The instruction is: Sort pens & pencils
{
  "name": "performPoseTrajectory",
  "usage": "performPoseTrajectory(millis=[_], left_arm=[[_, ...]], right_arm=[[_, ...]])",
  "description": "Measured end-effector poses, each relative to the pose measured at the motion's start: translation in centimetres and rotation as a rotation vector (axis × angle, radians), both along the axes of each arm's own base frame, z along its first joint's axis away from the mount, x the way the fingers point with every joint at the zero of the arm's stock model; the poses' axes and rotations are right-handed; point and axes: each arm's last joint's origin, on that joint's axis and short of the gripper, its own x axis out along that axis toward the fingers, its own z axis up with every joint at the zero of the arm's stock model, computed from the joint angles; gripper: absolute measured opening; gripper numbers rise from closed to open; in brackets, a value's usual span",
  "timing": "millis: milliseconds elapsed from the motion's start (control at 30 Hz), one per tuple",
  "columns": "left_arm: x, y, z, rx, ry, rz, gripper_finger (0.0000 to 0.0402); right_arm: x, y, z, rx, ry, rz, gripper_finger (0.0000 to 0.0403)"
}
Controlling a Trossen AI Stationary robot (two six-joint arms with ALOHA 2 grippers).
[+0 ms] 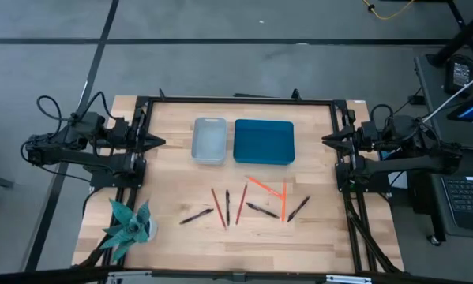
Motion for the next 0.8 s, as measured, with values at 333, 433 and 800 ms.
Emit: performPoseTrajectory(millis=[333, 433, 800], left_arm=[[0.0, 0.0, 0.0, 0.0, 0.0, 0.0, 0.0], [0.0, 0.0, 0.0, 0.0, 0.0, 0.0, 0.0], [0.0, 0.0, 0.0, 0.0, 0.0, 0.0, 0.0]], right_arm=[[0.01, 0.0, 0.0, 0.0, 0.0, 0.0, 0.0053], [0.0, 0.0, 0.0, 0.0, 0.0, 0.0, 0.0053], [0.01, 0.0, 0.37, 0.023, -0.038, 0.001, 0.0053]])
